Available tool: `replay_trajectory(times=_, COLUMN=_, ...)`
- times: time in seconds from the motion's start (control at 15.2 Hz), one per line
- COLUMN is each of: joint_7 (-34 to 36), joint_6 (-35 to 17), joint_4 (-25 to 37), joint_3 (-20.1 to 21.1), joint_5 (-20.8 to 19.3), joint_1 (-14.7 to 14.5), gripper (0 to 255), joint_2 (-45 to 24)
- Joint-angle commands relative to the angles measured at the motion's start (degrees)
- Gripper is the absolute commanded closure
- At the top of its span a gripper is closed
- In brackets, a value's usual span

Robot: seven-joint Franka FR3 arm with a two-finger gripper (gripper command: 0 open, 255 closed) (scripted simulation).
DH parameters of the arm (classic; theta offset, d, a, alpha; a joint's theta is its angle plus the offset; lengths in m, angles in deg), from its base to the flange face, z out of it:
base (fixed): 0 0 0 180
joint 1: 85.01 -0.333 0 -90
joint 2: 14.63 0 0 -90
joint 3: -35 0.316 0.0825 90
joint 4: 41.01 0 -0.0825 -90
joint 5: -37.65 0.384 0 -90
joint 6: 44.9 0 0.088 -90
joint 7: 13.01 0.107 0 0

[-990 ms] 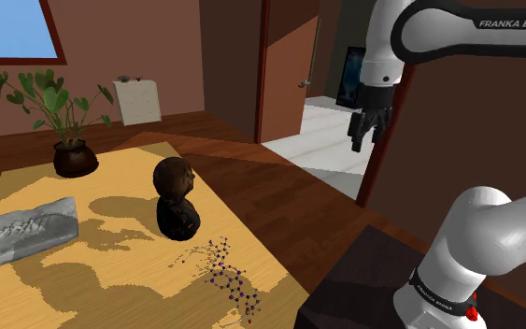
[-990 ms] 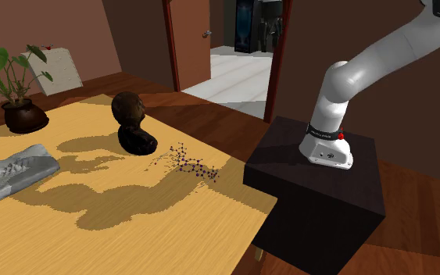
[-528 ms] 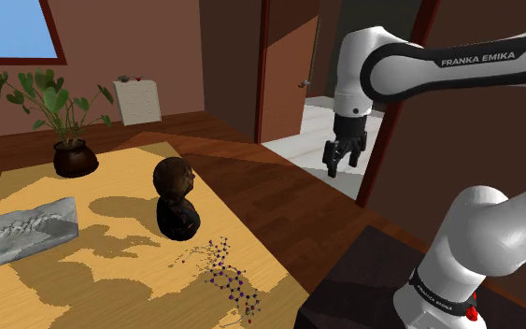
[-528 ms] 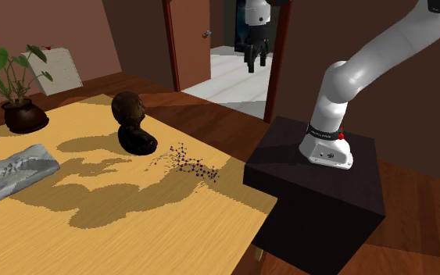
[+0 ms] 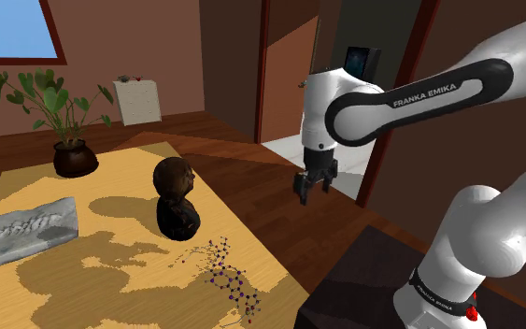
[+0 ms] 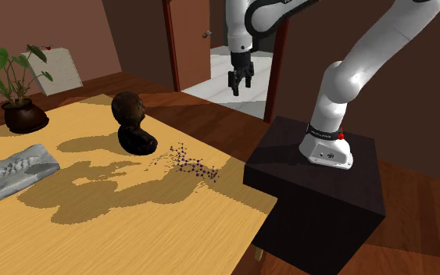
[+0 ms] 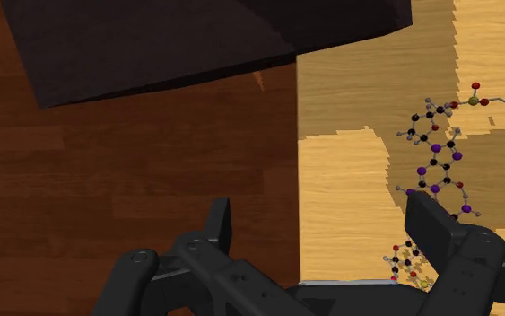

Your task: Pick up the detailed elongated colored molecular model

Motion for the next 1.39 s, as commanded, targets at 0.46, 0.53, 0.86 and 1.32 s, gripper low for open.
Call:
replay_trajectory(times=0.46, joint_7=8.7, joint_6=-15.7, joint_4=1.8, joint_3=6.9, joint_5=-1.7, joint_1=-1.1, gripper=0, joint_2=-18.1)
replay_trajectory(times=0.53, joint_7=10.0, joint_6=-17.2, joint_4=2.5, joint_3=7.5, joint_5=-2.4, joint_1=-1.2, gripper=0, joint_2=-20.5)
replay_trajectory(times=0.86, joint_7=17.2, joint_6=-23.7, joint_4=7.0, joint_3=9.5, joint_5=-8.2, joint_1=-2.1, gripper=0, joint_2=-32.7)
replay_trajectory(times=1.32, joint_7=27.2, joint_6=-28.9, joint_4=16.7, joint_3=7.8, joint_5=-17.8, joint_1=-6.9, gripper=0, joint_2=-49.8)
